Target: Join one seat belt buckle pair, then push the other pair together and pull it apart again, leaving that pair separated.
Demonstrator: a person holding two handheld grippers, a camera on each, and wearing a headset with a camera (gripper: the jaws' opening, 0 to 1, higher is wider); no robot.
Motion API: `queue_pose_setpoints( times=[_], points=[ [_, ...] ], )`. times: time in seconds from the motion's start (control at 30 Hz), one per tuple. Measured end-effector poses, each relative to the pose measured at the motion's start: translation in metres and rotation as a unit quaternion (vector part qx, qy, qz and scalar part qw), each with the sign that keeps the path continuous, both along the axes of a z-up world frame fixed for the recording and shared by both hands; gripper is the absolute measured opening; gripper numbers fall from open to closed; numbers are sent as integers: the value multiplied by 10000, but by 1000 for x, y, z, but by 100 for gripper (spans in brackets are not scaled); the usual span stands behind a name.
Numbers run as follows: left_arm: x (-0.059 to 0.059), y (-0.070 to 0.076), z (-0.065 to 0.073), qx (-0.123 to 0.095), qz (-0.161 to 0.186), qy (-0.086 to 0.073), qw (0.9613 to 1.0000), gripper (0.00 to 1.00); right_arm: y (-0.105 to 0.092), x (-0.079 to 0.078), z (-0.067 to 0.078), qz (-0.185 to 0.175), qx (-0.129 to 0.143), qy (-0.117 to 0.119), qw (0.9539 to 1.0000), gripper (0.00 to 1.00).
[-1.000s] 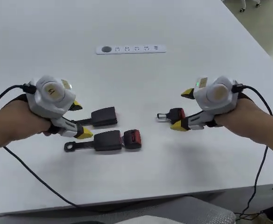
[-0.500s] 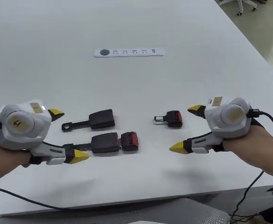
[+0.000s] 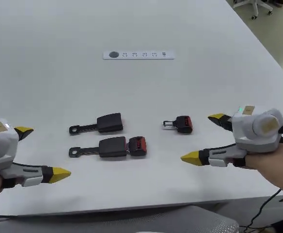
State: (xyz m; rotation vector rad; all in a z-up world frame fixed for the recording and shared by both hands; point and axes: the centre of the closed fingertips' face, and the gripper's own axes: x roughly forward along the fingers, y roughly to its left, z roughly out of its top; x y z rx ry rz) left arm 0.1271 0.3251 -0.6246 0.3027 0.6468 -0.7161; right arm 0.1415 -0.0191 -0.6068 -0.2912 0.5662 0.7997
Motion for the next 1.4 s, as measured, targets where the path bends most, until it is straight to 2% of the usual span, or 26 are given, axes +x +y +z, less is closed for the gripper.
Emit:
queue_pose_setpoints(
  times=[0.07, 0.13, 0.2, 0.3, 0.33, 0.57, 0.67, 0.77, 0.83, 0.87, 0.97, 1.2, 1.4],
  points=[
    [-2, 4, -1, -34, 57, -36, 10000, 100, -2, -1, 3, -81, 40, -87, 9999, 100],
    [-3, 10, -1, -113, 130, -73, 9998, 100, -4, -6, 3, -115, -71, -42, 9999, 100],
    [-5, 7, 0, -219, 128, -34, 9997, 100, -3, -9, 1, -96, -90, 1, 9999, 100],
    [-9, 6, 4, -221, 26, -172, 9996, 100, -3, -9, -3, -116, -150, 35, 9998, 100],
    [-9, 5, 4, -241, 32, -160, 9996, 100, -3, -9, -4, -138, -156, 49, 9998, 100],
    [-11, -1, 7, -261, -2, -153, 9995, 100, 5, -7, 6, -252, 59, 16, 9997, 99],
    [-11, -4, 10, -338, -17, -172, 9993, 100, 12, -13, 15, -121, -112, -75, 9998, 99],
    [-13, -12, 13, -334, -71, -214, 9992, 100, 13, -14, 20, -157, 23, -89, 9998, 99],
    [-17, -18, 12, -307, -124, -200, 9993, 100, 10, -13, 20, -181, -30, -147, 9997, 99],
    [-17, -17, 11, -298, -167, -176, 9993, 100, 9, -13, 20, -189, -54, -181, 9996, 99],
    [-19, -17, 12, -278, -193, -124, 9993, 100, 7, -15, 20, -249, -20, -103, 9996, 99],
    [-15, -17, 27, -387, -135, -269, 9988, 100, -2, -17, 13, -267, -180, -8, 9995, 100],
    [-16, -13, 28, -349, -68, -303, 9989, 100, -3, -15, 12, -396, -52, 28, 9992, 100]
  ],
)
